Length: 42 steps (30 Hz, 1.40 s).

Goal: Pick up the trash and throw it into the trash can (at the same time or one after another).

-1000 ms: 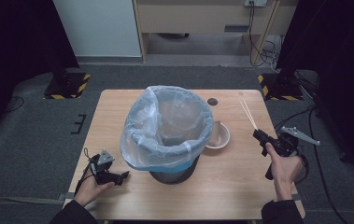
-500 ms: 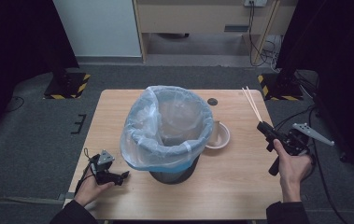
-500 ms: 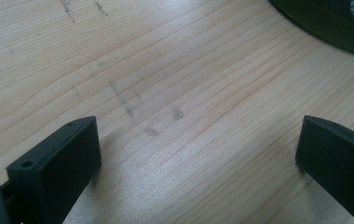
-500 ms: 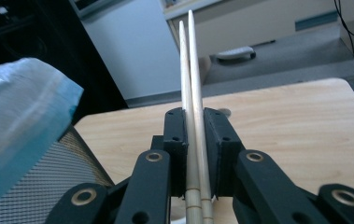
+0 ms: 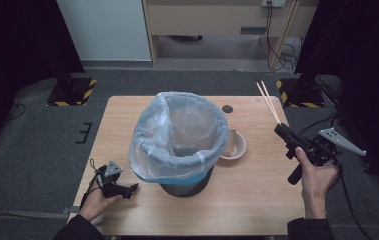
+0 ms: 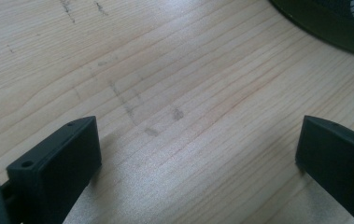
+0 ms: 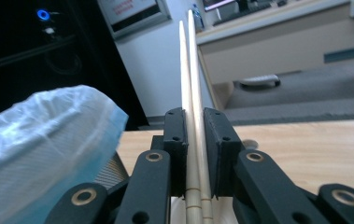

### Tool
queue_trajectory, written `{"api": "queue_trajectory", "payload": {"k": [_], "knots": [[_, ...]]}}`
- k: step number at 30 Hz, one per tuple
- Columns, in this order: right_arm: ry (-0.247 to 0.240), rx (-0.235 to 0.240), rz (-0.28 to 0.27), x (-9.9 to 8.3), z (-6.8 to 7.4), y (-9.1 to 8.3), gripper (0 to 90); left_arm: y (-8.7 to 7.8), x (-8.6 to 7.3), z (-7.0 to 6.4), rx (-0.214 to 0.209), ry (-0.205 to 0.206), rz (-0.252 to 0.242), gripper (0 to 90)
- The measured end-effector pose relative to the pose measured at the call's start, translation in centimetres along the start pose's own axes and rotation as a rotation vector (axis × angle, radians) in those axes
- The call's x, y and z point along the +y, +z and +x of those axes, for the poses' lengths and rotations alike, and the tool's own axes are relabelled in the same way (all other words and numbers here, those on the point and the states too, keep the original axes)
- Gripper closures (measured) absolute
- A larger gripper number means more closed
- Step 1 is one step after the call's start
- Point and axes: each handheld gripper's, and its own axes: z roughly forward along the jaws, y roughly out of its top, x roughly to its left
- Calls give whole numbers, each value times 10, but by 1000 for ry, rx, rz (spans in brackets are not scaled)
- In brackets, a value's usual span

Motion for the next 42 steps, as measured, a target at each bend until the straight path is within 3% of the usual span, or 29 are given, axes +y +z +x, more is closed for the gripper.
{"api": "queue_trajectory", "payload": {"k": [14, 19, 30, 42], "knots": [[-67, 98, -57, 19, 26, 0, 804, 0, 0, 0, 0, -1, 0, 0], [-96, 160, -92, 31, 44, 2, 803, 0, 0, 0, 1, 0, 0, 0], [-138, 255, -95, 45, 81, 23, 803, 0, 0, 0, 1, -1, 0, 0], [-160, 323, -87, 55, 113, 40, 803, 0, 0, 0, 0, -1, 0, 0]]}}
